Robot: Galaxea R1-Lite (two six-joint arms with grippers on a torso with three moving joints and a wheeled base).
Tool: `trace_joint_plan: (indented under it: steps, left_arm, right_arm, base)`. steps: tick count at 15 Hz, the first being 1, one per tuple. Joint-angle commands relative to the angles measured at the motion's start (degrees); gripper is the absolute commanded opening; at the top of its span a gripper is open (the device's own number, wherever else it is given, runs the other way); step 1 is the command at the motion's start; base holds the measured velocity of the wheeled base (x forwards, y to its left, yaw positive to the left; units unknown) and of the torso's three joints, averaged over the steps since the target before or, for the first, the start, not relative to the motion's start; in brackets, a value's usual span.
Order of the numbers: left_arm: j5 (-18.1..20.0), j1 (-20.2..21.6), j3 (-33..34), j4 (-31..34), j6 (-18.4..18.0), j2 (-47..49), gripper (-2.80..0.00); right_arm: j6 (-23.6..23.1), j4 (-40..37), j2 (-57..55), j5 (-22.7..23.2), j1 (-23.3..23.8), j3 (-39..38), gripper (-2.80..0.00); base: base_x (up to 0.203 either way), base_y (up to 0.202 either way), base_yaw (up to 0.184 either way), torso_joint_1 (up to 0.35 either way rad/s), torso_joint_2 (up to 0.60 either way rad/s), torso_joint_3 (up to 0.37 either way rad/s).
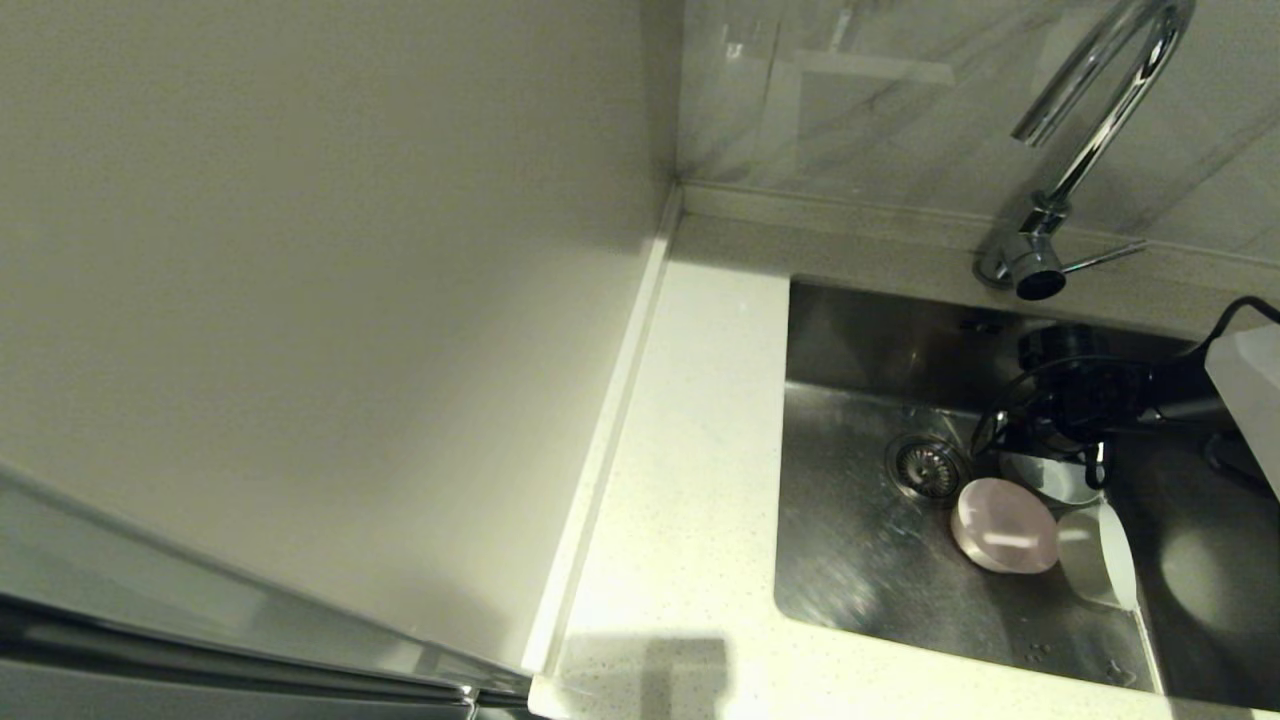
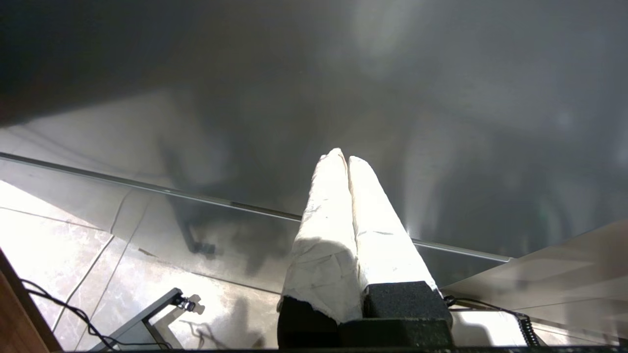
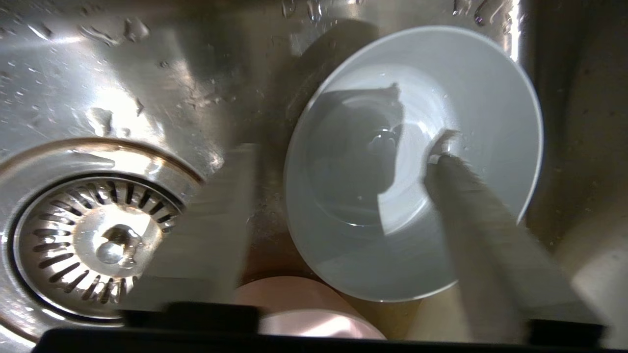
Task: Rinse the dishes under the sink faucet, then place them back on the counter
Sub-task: Put a bowl back to the table from the sink
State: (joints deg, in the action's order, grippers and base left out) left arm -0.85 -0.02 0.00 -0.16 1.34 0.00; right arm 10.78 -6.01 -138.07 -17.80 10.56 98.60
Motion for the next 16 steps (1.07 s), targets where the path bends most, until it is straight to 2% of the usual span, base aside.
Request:
trace_joint_plan:
  steps: [1, 11, 16]
  left_arm:
    - [0.0, 0.0, 0.0, 0.0, 0.1, -0.2, -2.80]
    - [0.0, 0.0, 0.0, 0.0, 0.1, -0.2, -2.80]
    - [0.0, 0.0, 0.0, 0.0, 0.0, -0.2, -2.80]
  right_arm:
    - [0.0, -0.1, -0.4, 0.0, 0.0, -0.3, -2.80]
    - [0.6, -0.3, 1.5, 0.2, -0.1, -3.6, -2.80]
    - [0.9, -0.5, 10.3, -1.3, -0.7, -6.2, -2.80]
  base:
    - [0.000, 0.000, 0.000, 0.000, 0.00, 0.000]
    - [0.000, 0.000, 0.000, 0.000, 0.00, 0.000]
    - [0.000, 0.000, 0.000, 0.000, 0.00, 0.000]
